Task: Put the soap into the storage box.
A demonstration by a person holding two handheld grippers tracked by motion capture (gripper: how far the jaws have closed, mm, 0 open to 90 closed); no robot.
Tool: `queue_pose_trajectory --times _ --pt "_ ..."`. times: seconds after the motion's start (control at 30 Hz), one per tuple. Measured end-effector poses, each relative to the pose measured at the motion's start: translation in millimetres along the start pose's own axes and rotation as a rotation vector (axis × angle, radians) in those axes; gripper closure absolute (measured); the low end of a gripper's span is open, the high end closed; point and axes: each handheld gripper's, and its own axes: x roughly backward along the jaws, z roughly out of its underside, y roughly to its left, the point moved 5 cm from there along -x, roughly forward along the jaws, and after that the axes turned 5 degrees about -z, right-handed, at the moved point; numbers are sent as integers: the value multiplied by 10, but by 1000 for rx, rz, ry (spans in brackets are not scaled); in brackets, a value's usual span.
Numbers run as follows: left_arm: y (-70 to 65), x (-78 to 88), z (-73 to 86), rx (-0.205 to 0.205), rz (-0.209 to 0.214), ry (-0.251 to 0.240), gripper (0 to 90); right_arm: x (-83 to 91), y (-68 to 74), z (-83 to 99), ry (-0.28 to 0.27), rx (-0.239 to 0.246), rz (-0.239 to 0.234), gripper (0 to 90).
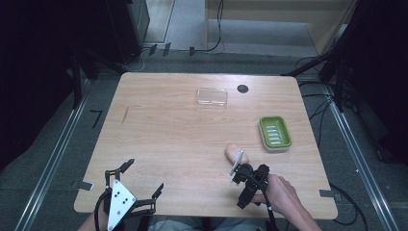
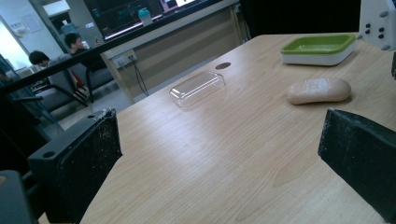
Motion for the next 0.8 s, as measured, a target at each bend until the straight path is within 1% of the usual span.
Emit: queue_pose_trajectory --times 0.23,0.37,0.43,0.63,0.8 --pt "-5 1 -2 -1 2 1 0 41 -18 -25 -16 -14 6 17" --pt "-10 -7 3 -3 8 4 0 106 -31 -47 -26 -14 16 17" --pt "-6 -7 4 -1 3 4 0 125 -38 -65 -35 -18 17 17" --pt "1 -2 1 2 -7 3 0 167 -61 -127 -43 -24 22 17" --pt "10 1 3 5 -10 2 0 210 -93 -235 -54 -20 23 17"
